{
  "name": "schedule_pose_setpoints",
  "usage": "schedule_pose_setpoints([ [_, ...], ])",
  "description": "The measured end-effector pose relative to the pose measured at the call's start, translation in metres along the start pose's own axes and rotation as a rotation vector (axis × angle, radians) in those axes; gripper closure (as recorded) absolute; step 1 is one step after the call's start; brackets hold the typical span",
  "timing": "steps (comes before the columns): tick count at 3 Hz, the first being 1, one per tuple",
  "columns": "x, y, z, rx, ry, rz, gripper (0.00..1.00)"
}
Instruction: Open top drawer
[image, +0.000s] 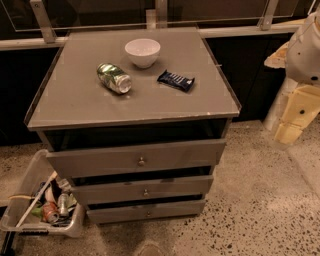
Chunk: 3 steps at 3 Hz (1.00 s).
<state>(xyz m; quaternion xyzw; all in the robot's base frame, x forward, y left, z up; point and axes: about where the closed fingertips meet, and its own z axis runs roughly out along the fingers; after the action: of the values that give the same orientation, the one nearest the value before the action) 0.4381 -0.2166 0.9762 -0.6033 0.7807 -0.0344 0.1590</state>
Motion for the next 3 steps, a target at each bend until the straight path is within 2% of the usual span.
schedule_pose_setpoints([
  [2,-0.001,0.002,0.002,-0.011,-0.015,-0.009,0.00],
  [3,-0.002,0.009,0.016,-0.018,-0.059,-0.020,0.00],
])
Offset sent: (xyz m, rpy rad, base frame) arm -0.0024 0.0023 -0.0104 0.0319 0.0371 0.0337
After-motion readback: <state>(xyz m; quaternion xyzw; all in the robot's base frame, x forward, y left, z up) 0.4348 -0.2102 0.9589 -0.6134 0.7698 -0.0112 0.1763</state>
